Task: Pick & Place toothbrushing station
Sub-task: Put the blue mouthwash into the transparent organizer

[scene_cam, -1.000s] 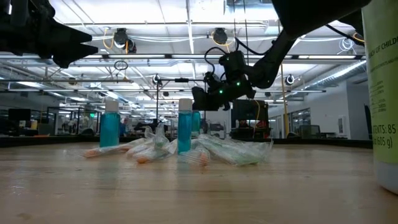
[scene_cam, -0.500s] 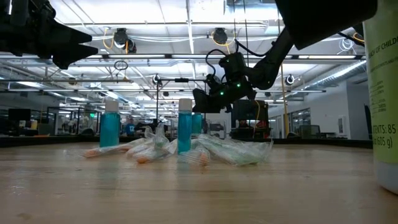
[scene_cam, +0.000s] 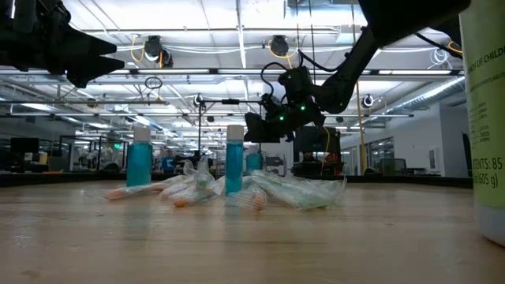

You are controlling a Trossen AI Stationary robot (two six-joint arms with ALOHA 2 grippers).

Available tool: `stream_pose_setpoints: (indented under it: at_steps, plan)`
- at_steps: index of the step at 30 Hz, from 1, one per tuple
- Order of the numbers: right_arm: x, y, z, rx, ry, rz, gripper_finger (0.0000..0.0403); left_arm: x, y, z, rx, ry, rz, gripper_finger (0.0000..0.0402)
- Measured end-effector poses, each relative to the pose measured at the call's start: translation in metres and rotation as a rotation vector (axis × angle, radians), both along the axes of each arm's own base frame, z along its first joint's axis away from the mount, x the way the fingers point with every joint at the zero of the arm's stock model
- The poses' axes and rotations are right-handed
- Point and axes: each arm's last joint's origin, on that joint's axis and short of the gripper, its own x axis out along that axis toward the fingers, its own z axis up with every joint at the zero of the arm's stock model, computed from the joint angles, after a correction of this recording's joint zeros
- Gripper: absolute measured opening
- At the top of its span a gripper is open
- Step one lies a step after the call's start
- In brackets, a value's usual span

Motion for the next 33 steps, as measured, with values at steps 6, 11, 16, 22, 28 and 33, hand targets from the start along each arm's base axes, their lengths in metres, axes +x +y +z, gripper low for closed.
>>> stream_pose_setpoints:
  at_steps: [6, 11, 16, 22, 28, 33]
  plan:
    - [-0.003, 0.009, 0.035, -0.079, -0.022, 0.023, 0.0181, 0.0, 0.0, 0.0, 0.0, 0.0, 0.001, 0.0267]
    - [-0.002, 0.04, 0.075, -0.163, 0.007, 0.13, 0.0183, 0.0, 0.0, 0.0, -0.036, -0.008, -0.002, 0.0267]
    - [-0.005, 0.079, 0.106, -0.154, 0.063, 0.309, 0.0183, 0.004, -0.001, -0.011, -0.13, 0.091, -0.016, 0.0267]
    - [-0.025, 0.113, 0.142, -0.164, 0.097, 0.408, 0.0183, 0.02, -0.004, -0.023, -0.173, 0.227, 0.004, 0.0267]
    - [-0.044, 0.12, 0.159, -0.144, 0.126, 0.409, 0.0183, 0.04, -0.01, -0.029, -0.186, 0.278, -0.03, 0.0267]
    - [-0.051, 0.121, 0.16, -0.156, 0.13, 0.404, 0.0183, 0.053, -0.012, -0.046, -0.165, 0.402, -0.017, 0.0266]
